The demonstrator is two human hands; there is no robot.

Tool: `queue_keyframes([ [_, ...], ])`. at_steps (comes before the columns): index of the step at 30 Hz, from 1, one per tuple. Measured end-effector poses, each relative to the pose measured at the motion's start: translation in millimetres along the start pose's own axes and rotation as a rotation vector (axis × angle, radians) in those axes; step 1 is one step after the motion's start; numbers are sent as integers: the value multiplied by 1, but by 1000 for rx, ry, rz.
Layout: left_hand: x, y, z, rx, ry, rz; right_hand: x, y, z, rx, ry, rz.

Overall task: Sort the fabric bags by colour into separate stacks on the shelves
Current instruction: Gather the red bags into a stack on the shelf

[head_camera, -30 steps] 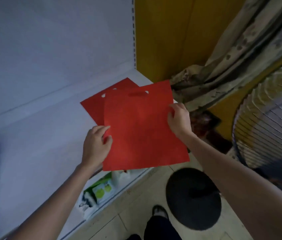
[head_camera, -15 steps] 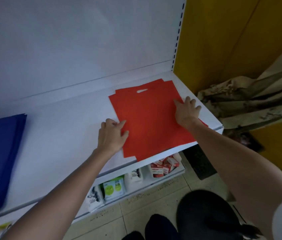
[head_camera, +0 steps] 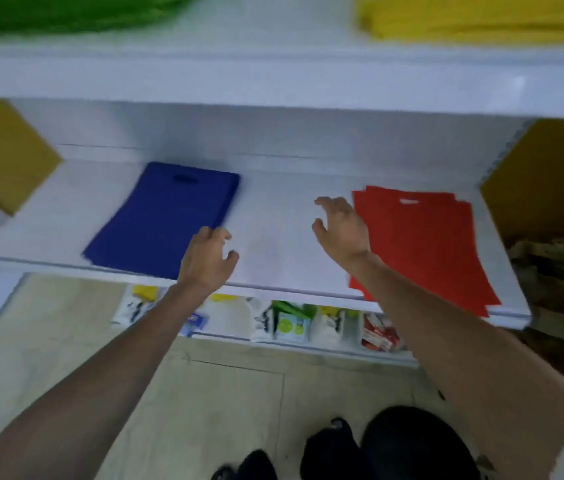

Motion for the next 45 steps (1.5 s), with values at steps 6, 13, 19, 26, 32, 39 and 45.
queue_keyframes([
  [6,-140,-41,-122,-141,-79,167,18,36,-197,-308,100,-99],
  [13,-320,-84,-233,-182,-104,423,0,73,-433,-600,196,-13],
  [19,-409,-69,-271,-134,-108,557,-41,123,-546,-725,211,141],
  [26,-465,5,-289,-91,-167,614,-43,212,-586,-736,167,198],
  [32,-497,64,-323,-131,-173,618,-36,288,-614,-717,156,203],
  [39,-515,136,-338,-48,-182,580,-24,348,-609,-602,144,225],
  [45,-532,221,-347,58,-183,516,-22,385,-591,-453,20,296],
])
Point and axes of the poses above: each hand's wrist, its own y-axis towards the middle knuckle, its own x-axis out of the palm, z = x × y, the point moved 9 cm from there along y, towards the middle knuckle, and after that the axes turned 14 degrees about -x, right-handed, at the moved point
